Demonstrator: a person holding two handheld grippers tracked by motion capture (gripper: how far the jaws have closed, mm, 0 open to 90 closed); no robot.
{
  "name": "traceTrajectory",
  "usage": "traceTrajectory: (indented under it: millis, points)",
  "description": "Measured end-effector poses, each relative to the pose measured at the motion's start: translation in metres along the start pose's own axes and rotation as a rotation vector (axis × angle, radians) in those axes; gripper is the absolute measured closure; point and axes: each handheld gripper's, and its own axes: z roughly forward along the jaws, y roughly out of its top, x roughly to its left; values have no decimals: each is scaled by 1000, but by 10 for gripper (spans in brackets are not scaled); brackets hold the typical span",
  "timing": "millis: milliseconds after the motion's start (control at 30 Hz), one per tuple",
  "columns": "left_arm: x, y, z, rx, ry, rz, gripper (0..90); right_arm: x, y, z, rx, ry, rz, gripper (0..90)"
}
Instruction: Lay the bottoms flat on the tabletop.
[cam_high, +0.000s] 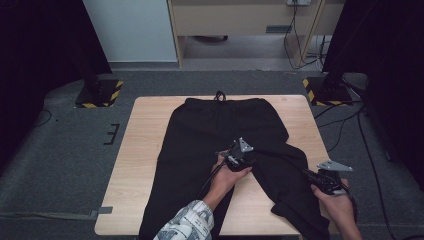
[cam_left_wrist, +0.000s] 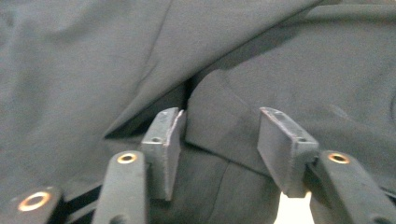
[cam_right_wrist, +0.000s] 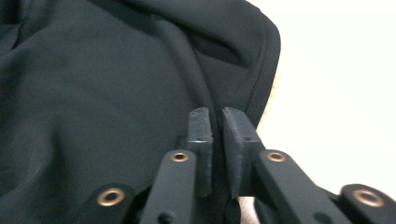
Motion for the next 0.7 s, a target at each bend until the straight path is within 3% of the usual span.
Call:
traceTrajectory:
  millis: [33,67,200,300,433,533,700]
  points:
    - [-3,1,3,20,10,41,601,1,0,-1,4,10,-5,864]
    - [-4,1,5,25,10,48,648,2,-1,-2,7,15,-9,869]
    - [-6,1,2,23,-12,19,870,5,-2,-6,7,21,-18,877]
    - [-13,-1,-11,-5,-19,50,881,7,-5,-13,5,30,-23,877]
    - [-21,-10,-31,-28,-59,55,883,7,-12,-23,27,48,-35,869]
    - [-30,-23,-43,-19,-92,74,883,10,-17,-30,26,73,-16,803]
    - [-38,-46,-56,-11,-126,70,883,16,-7,-31,-38,48,-15,666]
